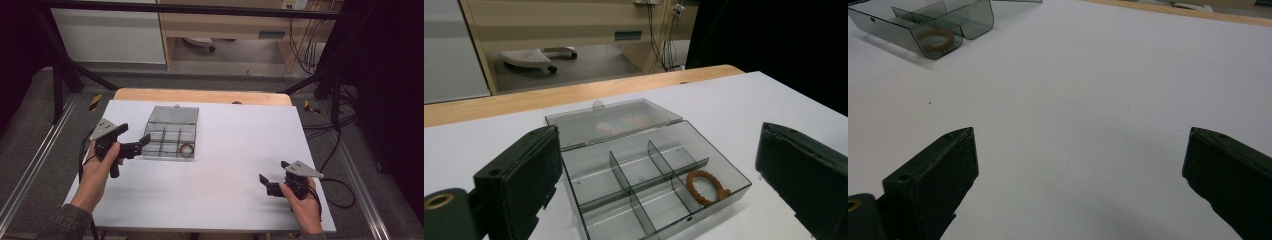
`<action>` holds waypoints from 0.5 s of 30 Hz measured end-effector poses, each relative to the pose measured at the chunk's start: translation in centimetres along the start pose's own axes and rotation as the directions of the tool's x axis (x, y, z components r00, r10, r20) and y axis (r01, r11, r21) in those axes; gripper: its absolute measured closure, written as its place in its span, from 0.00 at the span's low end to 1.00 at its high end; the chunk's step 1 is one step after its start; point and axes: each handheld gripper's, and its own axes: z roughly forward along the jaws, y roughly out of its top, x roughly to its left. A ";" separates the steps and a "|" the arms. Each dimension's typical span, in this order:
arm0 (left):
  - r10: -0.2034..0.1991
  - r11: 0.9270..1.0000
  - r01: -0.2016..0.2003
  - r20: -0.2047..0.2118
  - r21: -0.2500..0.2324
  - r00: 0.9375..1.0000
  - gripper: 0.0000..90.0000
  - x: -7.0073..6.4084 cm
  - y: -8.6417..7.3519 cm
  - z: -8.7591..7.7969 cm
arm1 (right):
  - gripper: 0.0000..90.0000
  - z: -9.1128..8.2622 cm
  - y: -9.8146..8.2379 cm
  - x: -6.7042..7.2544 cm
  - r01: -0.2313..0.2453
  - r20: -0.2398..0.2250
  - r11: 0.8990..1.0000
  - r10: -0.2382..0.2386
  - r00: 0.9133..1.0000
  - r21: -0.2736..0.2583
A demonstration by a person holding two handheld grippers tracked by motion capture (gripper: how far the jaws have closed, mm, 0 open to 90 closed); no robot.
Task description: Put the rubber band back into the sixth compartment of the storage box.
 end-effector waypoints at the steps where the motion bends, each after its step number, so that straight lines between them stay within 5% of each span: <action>1: -0.003 1.000 0.003 0.000 -0.002 1.000 0.06 0.1 0.0 -0.1 | 0.02 0.0 0.0 0.0 0.000 0.000 1.000 0.000 1.000 0.000; 15: -0.015 1.000 0.015 0.004 0.005 1.000 0.06 0.4 -0.3 -2.1 | 0.03 0.0 0.0 -0.1 0.002 0.000 1.000 -0.002 1.000 0.006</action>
